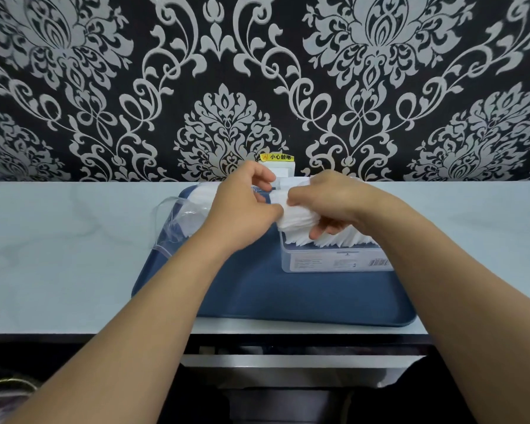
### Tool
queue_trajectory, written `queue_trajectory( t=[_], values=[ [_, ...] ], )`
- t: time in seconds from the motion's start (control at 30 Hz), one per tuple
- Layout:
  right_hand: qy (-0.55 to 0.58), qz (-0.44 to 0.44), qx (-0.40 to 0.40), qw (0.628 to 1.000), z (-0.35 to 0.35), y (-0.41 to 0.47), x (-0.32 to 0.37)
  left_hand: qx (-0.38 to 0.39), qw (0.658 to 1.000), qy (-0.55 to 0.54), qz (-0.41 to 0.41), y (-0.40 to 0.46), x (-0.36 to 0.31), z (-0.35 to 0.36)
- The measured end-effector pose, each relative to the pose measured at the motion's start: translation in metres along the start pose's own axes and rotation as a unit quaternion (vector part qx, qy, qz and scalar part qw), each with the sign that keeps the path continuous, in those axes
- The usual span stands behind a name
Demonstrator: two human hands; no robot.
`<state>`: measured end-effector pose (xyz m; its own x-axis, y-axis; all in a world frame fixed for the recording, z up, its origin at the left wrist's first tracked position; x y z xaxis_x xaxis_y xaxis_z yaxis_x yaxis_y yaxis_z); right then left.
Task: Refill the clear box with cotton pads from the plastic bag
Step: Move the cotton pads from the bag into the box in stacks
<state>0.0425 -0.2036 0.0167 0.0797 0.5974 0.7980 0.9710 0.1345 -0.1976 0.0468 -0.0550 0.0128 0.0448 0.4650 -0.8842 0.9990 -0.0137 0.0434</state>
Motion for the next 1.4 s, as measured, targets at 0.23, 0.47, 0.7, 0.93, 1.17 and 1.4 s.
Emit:
queue_trajectory(
  t=[0.23, 0.47, 0.7, 0.93, 1.17, 1.4],
  values=[
    [-0.057, 0.016, -0.048, 0.997, -0.011, 0.010, -0.015, 0.058, 0.965, 0.221, 0.128, -0.011, -0.007, 0.018],
    [-0.252, 0.000, -0.143, 0.957, -0.001, 0.024, -0.011, 0.076, 0.959, 0.250, 0.110, -0.013, -0.008, 0.030],
    [-0.012, -0.028, -0.046, 0.998, 0.007, 0.022, -0.013, 0.075, 0.973, 0.213, 0.053, -0.013, -0.006, 0.026],
    [-0.040, -0.146, -0.122, 0.981, -0.017, -0.013, -0.003, 0.074, 0.957, 0.272, 0.063, -0.013, -0.008, 0.033],
    [-0.237, -0.117, 0.051, 0.963, 0.014, -0.003, -0.024, 0.097, 0.936, 0.331, 0.070, -0.017, -0.008, 0.042],
    [-0.216, -0.161, 0.075, 0.960, 0.017, -0.004, -0.021, 0.085, 0.916, 0.391, 0.035, -0.018, -0.010, 0.041]
  ],
)
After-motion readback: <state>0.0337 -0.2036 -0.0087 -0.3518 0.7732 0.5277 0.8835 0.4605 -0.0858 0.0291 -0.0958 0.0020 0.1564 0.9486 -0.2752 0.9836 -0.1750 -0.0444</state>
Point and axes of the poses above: each hand's wrist, its own y-axis towards the middle knuckle, its own z-axis out of the palm, x = y × z, the point moved 6 cm from there along y, towards the middle knuckle, and after that the axes turned 8 degrees about -z, right-handed, at the moved point
